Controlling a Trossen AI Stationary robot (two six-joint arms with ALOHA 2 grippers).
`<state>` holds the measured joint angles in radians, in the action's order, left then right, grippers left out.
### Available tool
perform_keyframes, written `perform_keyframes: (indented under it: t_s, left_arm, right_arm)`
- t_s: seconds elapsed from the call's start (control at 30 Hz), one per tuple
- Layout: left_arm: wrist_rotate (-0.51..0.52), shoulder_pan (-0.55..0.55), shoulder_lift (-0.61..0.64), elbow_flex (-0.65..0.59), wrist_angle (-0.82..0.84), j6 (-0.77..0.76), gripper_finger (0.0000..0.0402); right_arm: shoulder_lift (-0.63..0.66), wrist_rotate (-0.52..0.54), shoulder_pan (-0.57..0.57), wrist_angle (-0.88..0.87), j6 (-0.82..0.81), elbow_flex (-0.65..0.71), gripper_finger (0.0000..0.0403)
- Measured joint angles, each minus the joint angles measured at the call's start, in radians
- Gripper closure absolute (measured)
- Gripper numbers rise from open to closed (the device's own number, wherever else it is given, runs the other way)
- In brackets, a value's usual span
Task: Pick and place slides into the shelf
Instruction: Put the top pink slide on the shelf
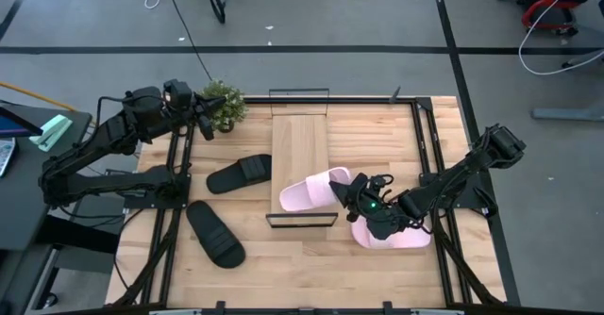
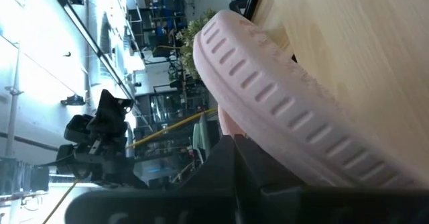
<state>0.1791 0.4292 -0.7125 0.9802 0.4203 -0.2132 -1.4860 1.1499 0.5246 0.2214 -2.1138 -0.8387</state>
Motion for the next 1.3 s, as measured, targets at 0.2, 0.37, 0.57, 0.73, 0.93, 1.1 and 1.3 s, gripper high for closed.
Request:
perform_keyframes:
  t_s: [0.2,0.37,0.57,0.73,0.93,1.1,1.3]
  left_arm:
    - [0.0,0.0,-0.011,0.0,0.005,0.016,0.0377]
    - [0.0,0.0,-0.02,0.0,0.003,0.02,0.0383]
    - [0.0,0.0,-0.022,0.0,0.002,0.026,0.0389]
    - [0.0,0.0,-0.022,0.0,0.003,0.026,0.0382]
    - [0.001,0.0,-0.022,0.0,0.003,0.026,0.0378]
    - [0.001,0.0,-0.022,0.0,0.003,0.026,0.0388]
    - [0.0,0.0,-0.022,0.0,0.003,0.026,0.0385]
  right_arm:
    - [0.0,-0.039,-0.025,0.001,0.0,0.0,0.0403]
    - [0.0,-0.061,-0.027,0.021,-0.002,0.0,0.0403]
    - [-0.008,-0.09,-0.027,0.028,-0.015,0.0,0.0403]
    - [-0.031,-0.106,-0.027,0.026,-0.037,0.0,0.0403]
    - [-0.08,-0.091,-0.027,0.065,-0.079,0.0,0.0403]
    - [-0.118,-0.11,-0.024,0.103,-0.089,0.0,0.0403]
    - [-0.122,-0.108,-0.024,0.108,-0.069,0.0,0.0403]
